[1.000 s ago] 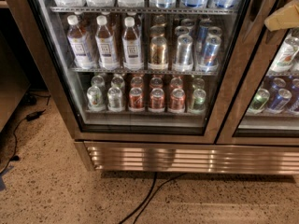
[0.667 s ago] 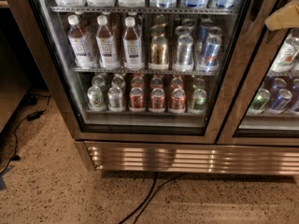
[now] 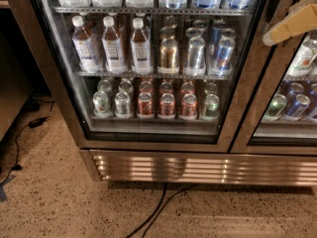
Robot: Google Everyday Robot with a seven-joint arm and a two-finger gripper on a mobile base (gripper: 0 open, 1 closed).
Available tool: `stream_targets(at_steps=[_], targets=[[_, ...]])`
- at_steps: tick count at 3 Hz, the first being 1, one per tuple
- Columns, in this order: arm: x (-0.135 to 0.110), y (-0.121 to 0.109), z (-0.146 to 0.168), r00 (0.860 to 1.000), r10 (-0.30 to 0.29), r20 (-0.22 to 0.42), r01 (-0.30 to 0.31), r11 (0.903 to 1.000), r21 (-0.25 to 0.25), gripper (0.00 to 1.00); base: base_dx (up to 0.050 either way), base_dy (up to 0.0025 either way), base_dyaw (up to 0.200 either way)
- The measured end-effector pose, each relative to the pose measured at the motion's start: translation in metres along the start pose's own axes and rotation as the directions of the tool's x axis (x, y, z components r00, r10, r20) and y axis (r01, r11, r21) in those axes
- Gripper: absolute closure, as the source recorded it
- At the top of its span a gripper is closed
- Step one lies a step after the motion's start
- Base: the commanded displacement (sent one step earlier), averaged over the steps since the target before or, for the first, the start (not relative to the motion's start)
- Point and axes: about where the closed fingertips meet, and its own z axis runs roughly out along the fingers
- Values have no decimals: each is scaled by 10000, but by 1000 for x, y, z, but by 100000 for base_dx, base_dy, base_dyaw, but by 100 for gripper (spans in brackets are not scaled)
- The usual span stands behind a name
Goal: Open left fridge door
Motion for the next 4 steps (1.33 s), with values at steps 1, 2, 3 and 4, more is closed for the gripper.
stream_targets(at_steps=[1,2,3,4], targets=[[-1,2,0,10000,0,0,0,10000,0,35,0,0,0],[-30,-8,6,9970,-602,493,591,9980,232,44,0,0,0],[-29,-5,5,9970,-603,492,592,9980,232,51,0,0,0],[-33,-3,5,9957,-707,603,701,9975,119,50,0,0,0]])
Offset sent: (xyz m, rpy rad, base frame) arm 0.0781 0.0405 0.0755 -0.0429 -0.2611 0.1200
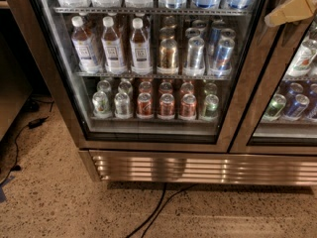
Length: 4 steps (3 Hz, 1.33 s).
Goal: Open left fridge door
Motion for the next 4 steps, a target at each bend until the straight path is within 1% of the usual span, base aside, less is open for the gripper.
stream_targets(at_steps=[1,2,3,4], targets=[[2,1,-1,10000,-1,0,1,10000,-1,47,0,0,0],[3,3,0,10000,-57,8,57,9999,-95,46,0,0,0],[3,3,0,10000,-57,8,57,9999,-95,55,0,0,0],[9,4,3,9998,165,-125,-166,9998,-100,38,0,0,0]])
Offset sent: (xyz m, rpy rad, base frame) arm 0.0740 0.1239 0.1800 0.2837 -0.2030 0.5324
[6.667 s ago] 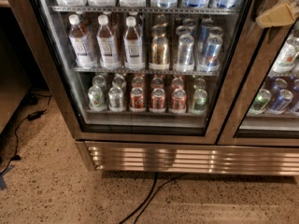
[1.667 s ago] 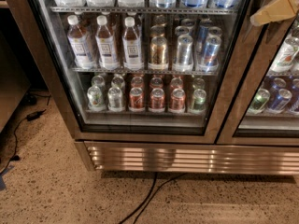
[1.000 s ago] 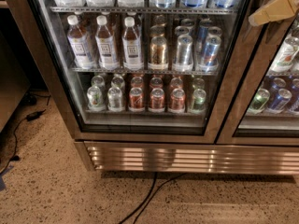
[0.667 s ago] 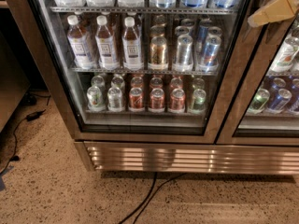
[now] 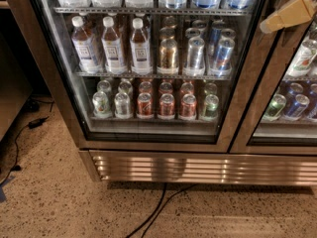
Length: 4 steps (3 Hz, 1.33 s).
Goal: Open left fridge door
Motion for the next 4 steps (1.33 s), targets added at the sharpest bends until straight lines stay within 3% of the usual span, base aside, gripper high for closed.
stream_targets(at_steps=[1,2,3,4], targets=[[2,4,-3,10000,1,0,-1,10000,0,48,0,0,0],[2,0,6,9964,564,635,-528,9970,-558,71,0,0,0],[-3,1,10,9906,754,1146,-647,9934,-944,79,0,0,0],[-4,4,12,9896,675,1273,-528,9919,-1156,72,0,0,0]])
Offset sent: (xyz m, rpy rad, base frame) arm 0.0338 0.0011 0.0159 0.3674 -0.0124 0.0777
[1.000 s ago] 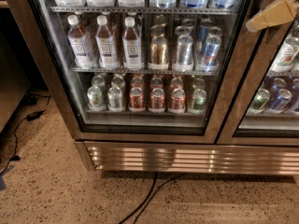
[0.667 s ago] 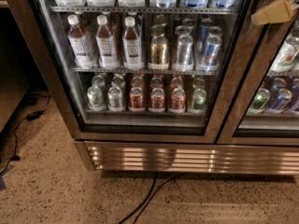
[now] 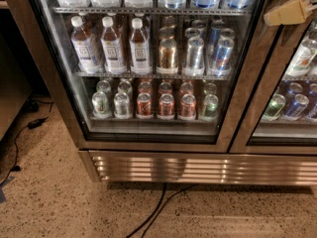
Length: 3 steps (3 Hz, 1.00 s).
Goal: Open left fridge door
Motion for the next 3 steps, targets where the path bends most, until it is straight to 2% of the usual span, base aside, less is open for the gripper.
stream_targets(at_steps=[1,2,3], targets=[[1,-1,-1,10000,0,1,0,10000,0,91,0,0,0],[1,-1,-1,10000,0,1,0,10000,-1,100,0,0,0],[1,-1,-1,10000,0,0,0,10000,-2,100,0,0,0]])
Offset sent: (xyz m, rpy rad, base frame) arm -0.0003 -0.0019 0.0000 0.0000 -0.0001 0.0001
